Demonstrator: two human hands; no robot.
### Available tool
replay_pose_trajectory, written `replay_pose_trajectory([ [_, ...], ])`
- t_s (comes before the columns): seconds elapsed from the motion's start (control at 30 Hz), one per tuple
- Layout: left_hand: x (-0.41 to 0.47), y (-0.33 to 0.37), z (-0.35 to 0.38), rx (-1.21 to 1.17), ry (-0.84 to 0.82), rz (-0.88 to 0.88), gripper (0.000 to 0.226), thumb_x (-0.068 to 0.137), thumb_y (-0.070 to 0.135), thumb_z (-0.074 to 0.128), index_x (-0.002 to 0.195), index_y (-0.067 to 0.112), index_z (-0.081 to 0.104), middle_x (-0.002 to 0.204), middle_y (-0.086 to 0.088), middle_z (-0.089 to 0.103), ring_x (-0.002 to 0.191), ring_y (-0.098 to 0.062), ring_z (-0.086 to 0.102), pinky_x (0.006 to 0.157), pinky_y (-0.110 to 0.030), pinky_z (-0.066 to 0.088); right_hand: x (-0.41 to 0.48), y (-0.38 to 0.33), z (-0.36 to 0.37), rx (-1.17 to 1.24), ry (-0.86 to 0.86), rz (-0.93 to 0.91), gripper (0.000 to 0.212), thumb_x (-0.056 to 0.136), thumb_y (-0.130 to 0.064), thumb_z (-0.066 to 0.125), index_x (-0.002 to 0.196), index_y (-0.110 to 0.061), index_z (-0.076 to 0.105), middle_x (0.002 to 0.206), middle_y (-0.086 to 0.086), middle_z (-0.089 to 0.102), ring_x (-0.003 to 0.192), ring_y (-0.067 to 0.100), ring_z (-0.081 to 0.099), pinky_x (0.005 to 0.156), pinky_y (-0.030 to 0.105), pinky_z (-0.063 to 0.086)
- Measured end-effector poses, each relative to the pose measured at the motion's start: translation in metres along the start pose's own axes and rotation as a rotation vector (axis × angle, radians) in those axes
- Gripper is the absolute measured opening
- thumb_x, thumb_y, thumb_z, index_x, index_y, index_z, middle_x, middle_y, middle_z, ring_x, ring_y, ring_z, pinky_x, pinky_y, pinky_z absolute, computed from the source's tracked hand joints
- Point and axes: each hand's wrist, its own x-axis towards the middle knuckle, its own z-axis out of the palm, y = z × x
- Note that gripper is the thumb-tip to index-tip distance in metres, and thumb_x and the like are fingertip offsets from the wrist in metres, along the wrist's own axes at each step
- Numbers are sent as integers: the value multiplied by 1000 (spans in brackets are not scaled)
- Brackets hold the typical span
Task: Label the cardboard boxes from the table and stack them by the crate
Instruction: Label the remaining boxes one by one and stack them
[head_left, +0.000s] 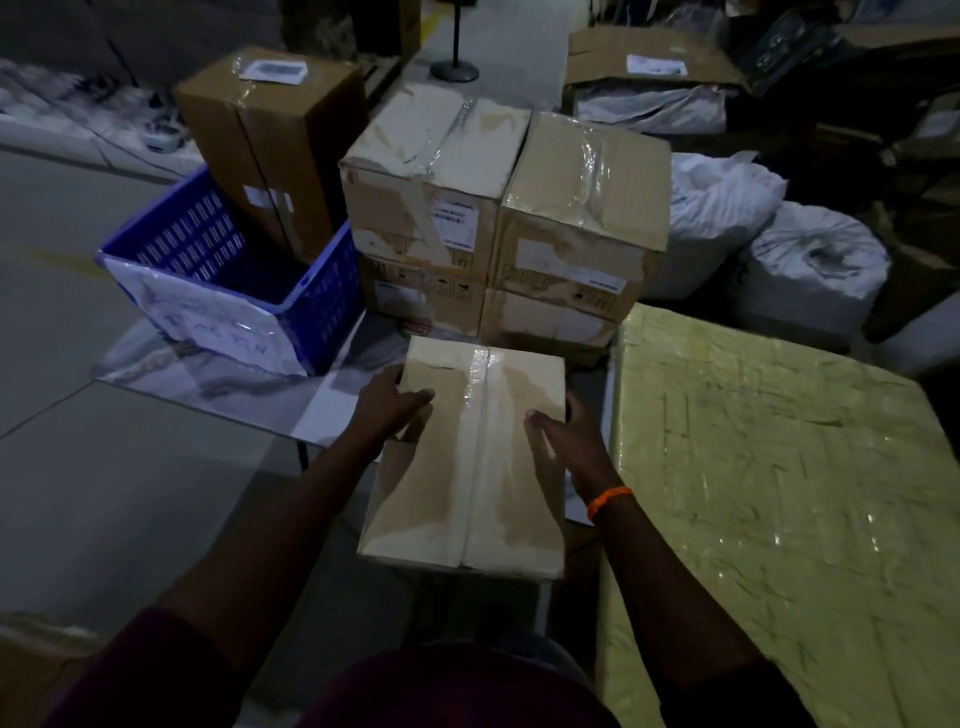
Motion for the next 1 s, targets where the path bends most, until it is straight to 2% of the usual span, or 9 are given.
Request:
replay_pose_trajectory([
  [0.13,-21,12,3,-96,69,43,43,92,19,71,134,16,59,119,6,62,102,-9,62,78,-20,48,-17,4,-9,-28,139,-31,44,91,-17,76,132,-19,59,117,2,71,105,20,69,94,46,59],
  [0.3,-58,46,1,-285,93,170,34,94,36,71,123,26,57,117,12,65,105,-2,65,73,-16,55,-49,-16,-26,-26,295,-178,55,92,-27,78,140,-17,54,121,-7,64,103,8,64,81,21,52],
  [0.43,-82,72,-2,-296,122,257,33,93,41,69,119,27,56,113,17,63,101,8,63,79,-16,54,-67,-37,-42,97,376,-240,55,92,-48,74,137,-24,55,126,-14,64,113,-2,61,92,24,51],
  [0.53,-89,77,-7,-328,177,295,56,86,61,67,116,15,56,111,5,66,104,-6,67,85,-29,57,-75,-50,-53,214,381,-275,48,92,-52,69,128,-23,58,124,-13,64,109,-8,61,91,20,48],
  [0.6,-89,71,-8,-375,197,278,56,82,70,61,106,20,57,108,0,67,107,-16,68,89,-41,58,-73,-49,-58,254,376,-267,52,87,-63,70,121,-25,60,122,-7,68,111,2,65,94,31,53],
  [0.67,-90,64,-5,-414,207,209,57,80,78,57,99,24,57,105,0,68,104,-18,69,92,-52,57,-72,-42,-59,250,365,-238,56,82,-77,65,114,-31,62,121,-3,69,115,16,66,98,48,55],
  [0.7,-91,61,-3,-406,214,174,58,78,81,55,97,26,58,103,2,68,102,-16,69,93,-54,57,-72,-38,-58,247,354,-228,59,80,-81,63,112,-32,62,121,-3,69,113,18,66,97,49,55],
  [0.87,-99,53,8,-334,222,148,56,81,76,62,100,24,61,102,11,67,97,-8,68,89,-50,59,-79,-21,-54,187,378,-196,67,79,-77,59,114,-20,56,108,-6,65,90,5,62,79,29,47],
  [1.0,-100,59,12,-279,206,205,42,89,57,59,117,26,58,110,18,62,98,4,64,85,-31,60,-78,-16,-51,184,392,-192,61,82,-66,61,122,-20,58,113,-8,68,96,-6,64,79,20,47],
])
